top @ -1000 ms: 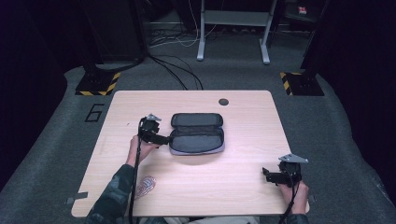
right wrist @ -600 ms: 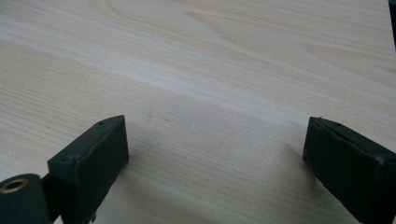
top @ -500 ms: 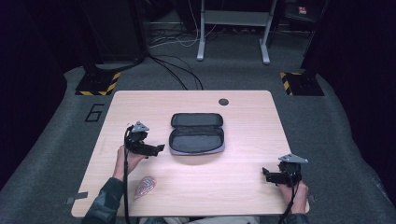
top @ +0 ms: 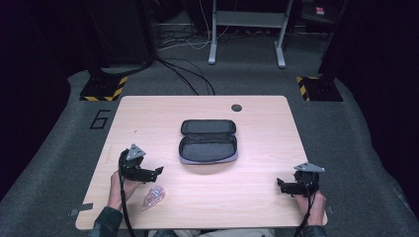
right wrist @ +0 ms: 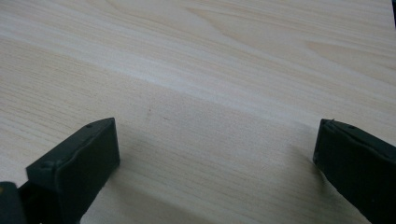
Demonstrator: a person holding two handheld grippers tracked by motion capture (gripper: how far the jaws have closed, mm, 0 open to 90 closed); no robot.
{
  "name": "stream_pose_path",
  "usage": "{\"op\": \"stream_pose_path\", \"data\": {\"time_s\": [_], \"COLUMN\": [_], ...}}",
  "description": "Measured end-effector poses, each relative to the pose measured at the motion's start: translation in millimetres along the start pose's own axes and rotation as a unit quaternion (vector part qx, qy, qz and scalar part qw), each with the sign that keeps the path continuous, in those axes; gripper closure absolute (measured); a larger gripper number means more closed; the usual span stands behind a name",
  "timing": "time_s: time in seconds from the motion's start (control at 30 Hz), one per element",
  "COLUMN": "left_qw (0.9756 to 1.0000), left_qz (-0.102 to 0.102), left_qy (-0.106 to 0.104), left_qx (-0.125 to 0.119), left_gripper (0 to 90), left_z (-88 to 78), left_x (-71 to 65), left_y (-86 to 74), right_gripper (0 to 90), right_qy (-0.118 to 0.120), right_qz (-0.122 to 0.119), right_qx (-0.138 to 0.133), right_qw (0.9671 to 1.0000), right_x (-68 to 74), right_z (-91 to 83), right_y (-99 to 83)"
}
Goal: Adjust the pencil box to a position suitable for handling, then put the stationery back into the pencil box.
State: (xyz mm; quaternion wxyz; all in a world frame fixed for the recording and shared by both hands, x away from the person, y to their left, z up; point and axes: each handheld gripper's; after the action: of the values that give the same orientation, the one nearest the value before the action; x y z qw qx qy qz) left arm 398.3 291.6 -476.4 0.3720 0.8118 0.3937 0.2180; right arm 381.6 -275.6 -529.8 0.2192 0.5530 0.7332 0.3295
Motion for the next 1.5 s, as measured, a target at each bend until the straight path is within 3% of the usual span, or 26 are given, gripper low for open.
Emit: {"op": "stream_pose_path", "data": {"time_s": [0.1, 0.17, 0.4, 0.63, 0.77, 0.87, 1.27, 1.5], "left_qw": [1.0, 0.9999, 0.9997, 0.9996, 0.9993, 0.9994, 0.9996, 0.9993], "left_qz": [0.001, -0.01, -0.019, -0.012, -0.017, -0.021, -0.025, -0.023], "left_qy": [0.007, 0.008, 0.009, 0.015, 0.016, 0.007, 0.015, 0.027], "left_qx": [0.003, -0.005, -0.015, -0.021, -0.029, -0.025, -0.004, -0.006], "left_gripper": [0.0, 0.0, 0.0, 0.0, 0.0, 0.0, 0.0, 14.2], "left_z": [-3.8, -9.0, -20.6, -31.9, -35.2, -35.1, -30.2, -28.1], "left_x": [-0.6, -1.6, -8.5, -17.2, -21.2, -25.1, -49.3, -61.7], "left_y": [-10.2, -20.1, -36.4, -50.7, -60.7, -67.3, -82.9, -85.5], "right_gripper": [0.1, 0.1, 0.1, 0.1, 0.1, 0.1, 0.2, 0.2], "right_qy": [0.0, 0.0, 0.0, 0.0, 0.001, 0.001, 0.001, 0.001], "right_qz": [0.001, 0.0, 0.0, 0.001, 0.001, 0.001, 0.001, 0.002], "right_qx": [0.002, 0.001, 0.002, 0.001, 0.002, 0.001, 0.0, 0.001], "right_qw": [1.0, 1.0, 1.0, 1.0, 1.0, 1.0, 1.0, 1.0], "right_x": [-0.1, -0.1, -0.3, 0.0, -0.3, -0.3, -0.3, -0.3], "right_z": [-0.1, -0.1, 0.0, -0.1, 0.1, 0.3, 0.3, 0.3], "right_y": [0.1, 0.1, 0.1, 0.1, 0.2, 0.2, 0.1, 0.2]}}
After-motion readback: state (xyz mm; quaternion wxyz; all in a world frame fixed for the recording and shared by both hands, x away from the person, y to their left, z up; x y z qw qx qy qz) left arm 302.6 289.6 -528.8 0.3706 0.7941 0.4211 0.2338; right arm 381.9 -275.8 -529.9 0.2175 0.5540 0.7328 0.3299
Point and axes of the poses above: each handheld gripper's, and its own axes: z roughly forward along the jaws, y roughly out of its top, x roughly to its left, and after that the axes turned 4 degrees about z, right-handed
